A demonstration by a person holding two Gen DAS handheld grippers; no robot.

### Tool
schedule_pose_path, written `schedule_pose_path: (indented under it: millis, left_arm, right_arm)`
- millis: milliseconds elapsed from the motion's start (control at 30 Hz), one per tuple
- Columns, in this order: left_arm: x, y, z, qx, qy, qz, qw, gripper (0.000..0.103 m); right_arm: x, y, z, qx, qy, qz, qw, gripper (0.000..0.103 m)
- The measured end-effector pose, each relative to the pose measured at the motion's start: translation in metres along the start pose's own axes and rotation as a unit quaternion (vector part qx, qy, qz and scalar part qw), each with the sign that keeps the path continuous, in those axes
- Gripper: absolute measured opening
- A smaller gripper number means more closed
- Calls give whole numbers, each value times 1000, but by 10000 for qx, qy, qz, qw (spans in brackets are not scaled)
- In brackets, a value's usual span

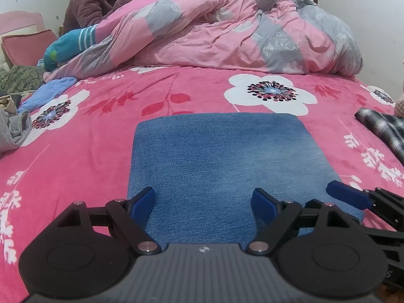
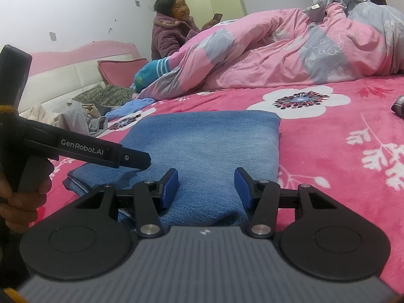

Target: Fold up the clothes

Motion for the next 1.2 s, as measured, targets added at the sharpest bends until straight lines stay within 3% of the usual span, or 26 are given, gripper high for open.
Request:
schedule_pose_path:
  millis: [1200]
  left_arm:
    - [-10, -3, 5, 204, -88, 201, 9996, 91]
  right_arm:
    - [0, 0, -2, -85, -47, 15, 10000, 49]
Point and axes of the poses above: each gripper's, at about its wrist camera, not at the fingertips, and y roughly against the way its jaws point, x to its left, z to its top, the point moved 2 cm from there along -y, roughly the way its jaws point, and after that the axes turned 7 degrees about z, right-handed, at the moved point
